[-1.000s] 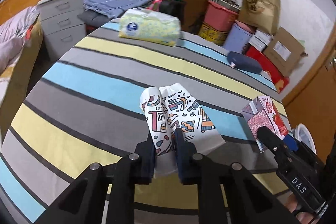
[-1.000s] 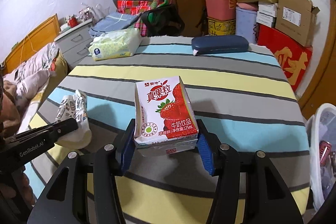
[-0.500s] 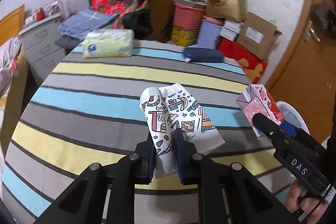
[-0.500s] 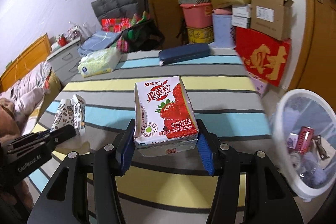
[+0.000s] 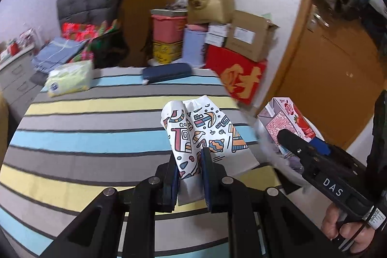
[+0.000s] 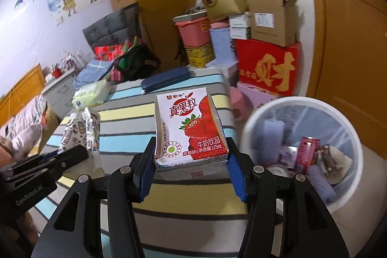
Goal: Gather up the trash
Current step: 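Lift the carton and paper bag and carry both over the wastebasket, then open both grippers over the wastebasket to drop the carton and bag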
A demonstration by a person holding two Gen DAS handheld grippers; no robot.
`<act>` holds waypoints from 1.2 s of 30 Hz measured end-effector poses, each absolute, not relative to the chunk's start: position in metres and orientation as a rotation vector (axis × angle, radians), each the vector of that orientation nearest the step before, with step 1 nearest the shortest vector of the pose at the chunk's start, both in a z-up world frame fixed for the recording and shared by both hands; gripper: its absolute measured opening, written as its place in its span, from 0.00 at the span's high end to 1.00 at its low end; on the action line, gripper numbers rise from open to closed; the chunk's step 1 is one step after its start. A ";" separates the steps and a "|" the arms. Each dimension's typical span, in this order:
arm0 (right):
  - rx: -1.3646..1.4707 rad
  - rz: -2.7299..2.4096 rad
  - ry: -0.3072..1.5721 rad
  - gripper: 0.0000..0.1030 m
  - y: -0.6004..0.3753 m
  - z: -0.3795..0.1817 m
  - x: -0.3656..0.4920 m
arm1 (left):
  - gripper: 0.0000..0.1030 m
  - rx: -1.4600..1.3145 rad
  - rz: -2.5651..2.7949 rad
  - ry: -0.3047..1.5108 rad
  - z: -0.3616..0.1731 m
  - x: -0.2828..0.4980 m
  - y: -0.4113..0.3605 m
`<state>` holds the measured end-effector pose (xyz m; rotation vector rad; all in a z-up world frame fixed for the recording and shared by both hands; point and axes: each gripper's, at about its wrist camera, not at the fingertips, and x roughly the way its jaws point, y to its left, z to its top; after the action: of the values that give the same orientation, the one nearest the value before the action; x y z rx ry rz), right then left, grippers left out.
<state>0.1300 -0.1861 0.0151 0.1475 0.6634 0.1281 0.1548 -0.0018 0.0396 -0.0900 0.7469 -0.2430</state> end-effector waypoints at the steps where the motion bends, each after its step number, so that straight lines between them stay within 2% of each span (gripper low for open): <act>1: 0.147 0.112 0.657 0.47 -0.192 0.016 0.128 | 0.83 -0.089 -0.257 0.748 0.040 0.155 -0.009; 22: 0.195 -0.154 0.667 0.47 -0.310 0.011 0.100 | 0.83 0.018 -0.498 0.798 0.034 0.175 -0.166; 36: 0.165 -0.156 0.762 0.46 -0.336 -0.014 0.120 | 0.83 0.106 -0.490 0.856 0.008 0.205 -0.209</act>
<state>0.1198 -0.3361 -0.0136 0.1650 0.7618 -0.1555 0.2050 -0.2094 0.0078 0.1057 0.8558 -0.4896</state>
